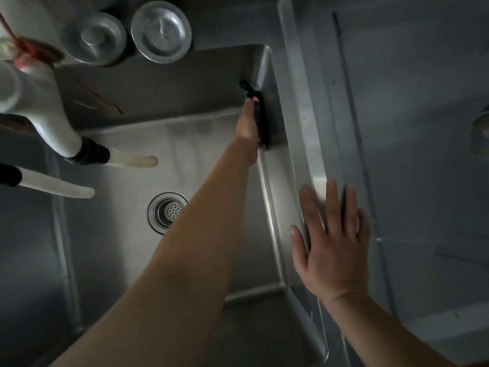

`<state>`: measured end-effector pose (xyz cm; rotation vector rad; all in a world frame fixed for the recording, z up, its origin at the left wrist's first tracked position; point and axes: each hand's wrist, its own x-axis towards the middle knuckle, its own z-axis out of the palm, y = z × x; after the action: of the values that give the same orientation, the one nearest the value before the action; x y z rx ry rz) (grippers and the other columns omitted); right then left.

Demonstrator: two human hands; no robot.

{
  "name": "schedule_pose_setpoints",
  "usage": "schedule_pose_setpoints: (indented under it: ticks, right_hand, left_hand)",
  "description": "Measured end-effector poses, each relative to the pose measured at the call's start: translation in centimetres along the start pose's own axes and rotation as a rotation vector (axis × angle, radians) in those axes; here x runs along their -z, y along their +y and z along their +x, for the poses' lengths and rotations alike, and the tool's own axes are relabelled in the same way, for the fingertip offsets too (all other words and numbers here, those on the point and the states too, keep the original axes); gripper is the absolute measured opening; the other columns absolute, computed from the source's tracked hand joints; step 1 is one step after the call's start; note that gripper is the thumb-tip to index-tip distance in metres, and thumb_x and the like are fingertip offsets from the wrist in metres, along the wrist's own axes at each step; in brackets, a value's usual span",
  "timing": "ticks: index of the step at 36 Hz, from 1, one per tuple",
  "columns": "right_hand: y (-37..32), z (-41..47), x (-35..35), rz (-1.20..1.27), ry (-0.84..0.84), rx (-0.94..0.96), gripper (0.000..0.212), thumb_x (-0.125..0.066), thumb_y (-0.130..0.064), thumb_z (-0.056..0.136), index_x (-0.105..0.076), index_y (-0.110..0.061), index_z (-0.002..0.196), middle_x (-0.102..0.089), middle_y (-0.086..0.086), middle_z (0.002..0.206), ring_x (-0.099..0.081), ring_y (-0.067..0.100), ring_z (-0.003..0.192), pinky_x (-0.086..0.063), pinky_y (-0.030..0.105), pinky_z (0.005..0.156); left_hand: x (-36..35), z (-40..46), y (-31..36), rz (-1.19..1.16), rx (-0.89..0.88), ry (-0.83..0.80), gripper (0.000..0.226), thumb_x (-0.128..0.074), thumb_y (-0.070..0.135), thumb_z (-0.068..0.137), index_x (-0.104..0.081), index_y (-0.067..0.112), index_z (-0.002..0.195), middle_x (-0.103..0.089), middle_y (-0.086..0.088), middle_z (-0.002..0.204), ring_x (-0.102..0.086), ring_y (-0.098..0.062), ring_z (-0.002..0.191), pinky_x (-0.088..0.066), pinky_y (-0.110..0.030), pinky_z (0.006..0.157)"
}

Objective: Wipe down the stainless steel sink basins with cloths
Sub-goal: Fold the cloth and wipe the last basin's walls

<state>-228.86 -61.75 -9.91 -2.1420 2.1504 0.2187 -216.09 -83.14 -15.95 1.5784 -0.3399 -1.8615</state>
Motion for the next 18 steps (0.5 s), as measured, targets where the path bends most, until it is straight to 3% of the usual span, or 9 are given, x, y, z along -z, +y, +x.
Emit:
schedule_pose_setpoints:
  ticks: [2, 3, 5, 7, 8, 10, 12, 14, 18]
  right_hand:
    - [0.0, 0.0, 0.0, 0.0, 0.009, -0.003, 0.062, -0.038, -0.047, 0.099, -0.033, -0.02, 0.154, -0.023, 0.019, 0.162, -0.016, 0.044, 0.149, -0.028, 0.06, 0.111]
    - [-0.1, 0.0, 0.0, 0.0, 0.009, -0.004, 0.062, -0.037, -0.047, 0.099, -0.032, -0.02, 0.154, -0.022, 0.019, 0.162, -0.015, 0.044, 0.149, -0.028, 0.06, 0.111]
    - [-0.2, 0.0, -0.1, -0.007, -0.001, -0.006, 0.063, -0.035, -0.049, 0.099, -0.029, -0.02, 0.155, -0.021, 0.018, 0.162, -0.014, 0.044, 0.15, -0.028, 0.06, 0.111]
    - [-0.2, 0.1, -0.2, -0.014, -0.02, -0.008, 0.064, -0.032, -0.05, 0.1, -0.024, -0.021, 0.157, -0.016, 0.017, 0.164, -0.011, 0.043, 0.15, -0.027, 0.059, 0.111]
    - [-0.2, 0.1, -0.3, -0.016, -0.031, -0.011, 0.065, -0.03, -0.051, 0.1, -0.02, -0.022, 0.157, -0.013, 0.016, 0.165, -0.009, 0.042, 0.151, -0.026, 0.059, 0.112]
    - [-0.2, 0.1, -0.4, -0.014, -0.047, -0.018, 0.066, -0.027, -0.052, 0.1, -0.015, -0.024, 0.158, -0.009, 0.014, 0.166, -0.006, 0.041, 0.151, -0.025, 0.058, 0.112]
    - [-0.2, 0.0, -0.5, 0.0, -0.029, -0.022, 0.065, -0.029, -0.051, 0.1, -0.017, -0.024, 0.158, -0.011, 0.014, 0.165, -0.009, 0.041, 0.151, -0.027, 0.058, 0.112]
    - [-0.3, 0.1, -0.4, 0.026, -0.009, -0.022, 0.064, -0.032, -0.049, 0.1, -0.021, -0.024, 0.157, -0.014, 0.014, 0.165, -0.011, 0.042, 0.151, -0.028, 0.058, 0.111]
    - [-0.3, -0.3, -0.2, 0.038, -0.04, -0.018, 0.063, -0.029, -0.05, 0.1, -0.021, -0.025, 0.157, -0.012, 0.013, 0.166, -0.009, 0.041, 0.151, -0.027, 0.058, 0.112]
  left_hand:
    - [0.5, 1.7, -1.7, 0.041, 0.038, 0.014, 0.043, -0.034, 0.05, 0.105, -0.063, 0.02, 0.096, -0.071, 0.001, 0.082, -0.063, -0.004, 0.057, -0.041, -0.013, 0.044]
    - [0.7, 2.4, -2.7, 0.068, 0.077, 0.032, 0.043, -0.036, 0.052, 0.103, -0.06, 0.02, 0.089, -0.066, 0.001, 0.074, -0.062, -0.007, 0.052, -0.043, -0.014, 0.047]
    - [1.1, 4.2, -5.1, 0.073, 0.114, 0.052, 0.045, -0.042, 0.059, 0.098, -0.063, 0.019, 0.1, -0.069, -0.001, 0.093, -0.067, -0.014, 0.073, -0.055, -0.026, 0.07]
    - [1.6, 4.8, -7.7, 0.132, 0.146, 0.088, 0.061, -0.047, 0.068, 0.09, -0.064, 0.018, 0.122, -0.069, -0.001, 0.12, -0.069, -0.019, 0.095, -0.056, -0.036, 0.089]
    - [1.8, 4.1, -8.8, 0.155, 0.158, 0.083, 0.064, -0.046, 0.069, 0.09, -0.062, 0.02, 0.128, -0.069, -0.001, 0.123, -0.068, -0.019, 0.097, -0.057, -0.034, 0.085]
    - [2.0, 0.8, -10.1, 0.136, 0.186, 0.032, 0.054, -0.042, 0.06, 0.098, -0.062, 0.018, 0.125, -0.072, 0.0, 0.109, -0.069, -0.014, 0.084, -0.056, -0.024, 0.065]
    - [2.5, -2.3, -12.5, 0.04, 0.268, -0.025, 0.046, -0.036, 0.05, 0.104, -0.064, 0.014, 0.107, -0.072, 0.006, 0.078, -0.067, -0.007, 0.063, -0.052, -0.018, 0.05]
    - [3.2, -5.0, -15.6, -0.005, 0.329, -0.059, 0.043, -0.036, 0.046, 0.105, -0.06, 0.017, 0.086, -0.066, 0.005, 0.061, -0.062, -0.006, 0.047, -0.049, -0.017, 0.047]
    - [4.6, -9.5, -21.5, 0.012, 0.426, -0.018, 0.042, -0.048, 0.057, 0.097, -0.062, 0.019, 0.084, -0.061, 0.001, 0.073, -0.058, -0.007, 0.046, -0.043, -0.017, 0.046]
